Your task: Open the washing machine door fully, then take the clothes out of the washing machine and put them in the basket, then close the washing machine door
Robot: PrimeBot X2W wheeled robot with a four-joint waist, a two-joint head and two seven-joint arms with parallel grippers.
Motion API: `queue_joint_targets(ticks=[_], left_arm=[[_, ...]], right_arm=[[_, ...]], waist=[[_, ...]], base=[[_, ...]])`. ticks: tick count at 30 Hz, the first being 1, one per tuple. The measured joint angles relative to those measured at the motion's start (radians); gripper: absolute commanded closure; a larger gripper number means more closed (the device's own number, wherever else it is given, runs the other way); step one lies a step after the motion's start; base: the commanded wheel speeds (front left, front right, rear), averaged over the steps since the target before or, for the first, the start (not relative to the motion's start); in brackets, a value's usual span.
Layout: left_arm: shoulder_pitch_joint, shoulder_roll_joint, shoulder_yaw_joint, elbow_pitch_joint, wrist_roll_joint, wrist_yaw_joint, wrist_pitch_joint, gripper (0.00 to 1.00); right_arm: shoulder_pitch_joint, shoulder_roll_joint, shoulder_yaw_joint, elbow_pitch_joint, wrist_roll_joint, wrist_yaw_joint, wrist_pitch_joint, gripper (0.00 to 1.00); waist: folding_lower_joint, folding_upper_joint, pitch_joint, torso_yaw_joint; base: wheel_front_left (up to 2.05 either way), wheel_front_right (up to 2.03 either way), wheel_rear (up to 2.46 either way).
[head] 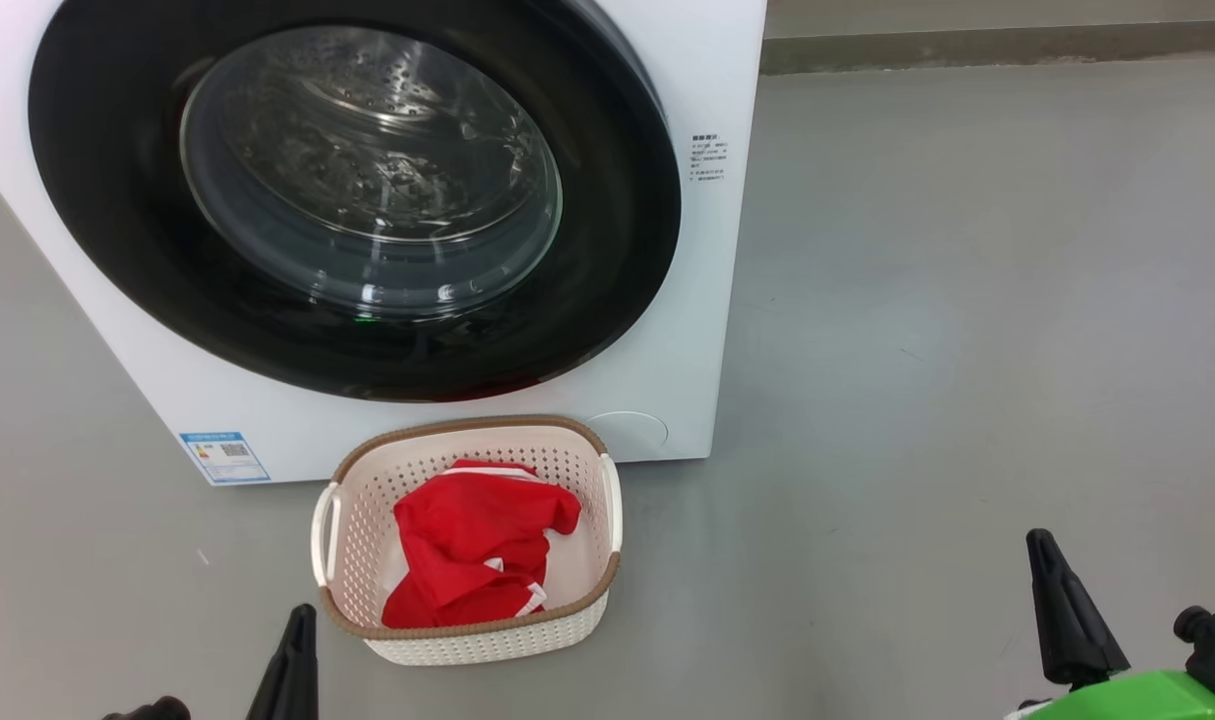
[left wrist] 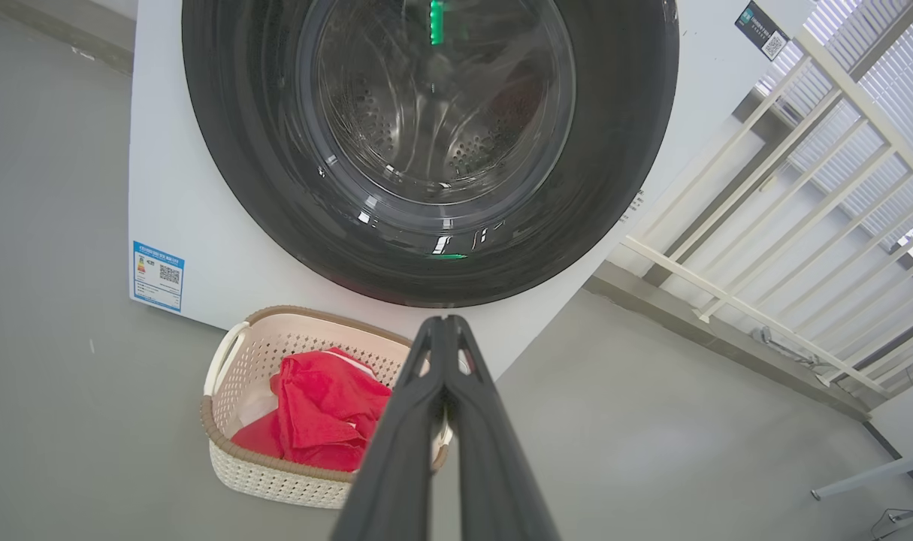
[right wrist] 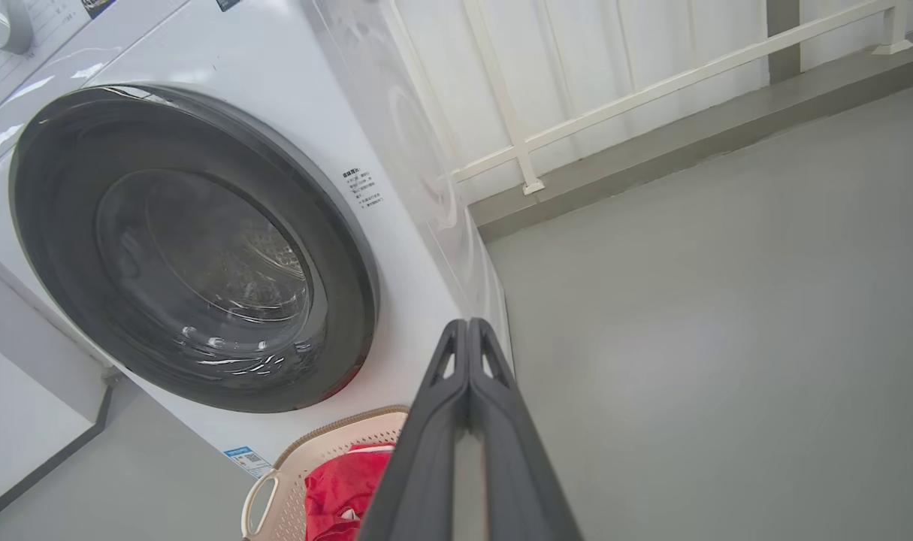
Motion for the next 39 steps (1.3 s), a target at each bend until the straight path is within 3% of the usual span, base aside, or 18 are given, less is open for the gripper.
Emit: queue_joint_targets(ticks=[39], left_arm=[[-0.062,0.000,0.033,0.053,-0.441,-0.019,0.110,1.00]], right_arm=[[-0.070,-0.010,0.002,0.056,0.463,-0.003,0.109,1.00]], waist=[[0.0000,-0.0001,0.006,0.003]], base=[[0.00,0.00,0.00]])
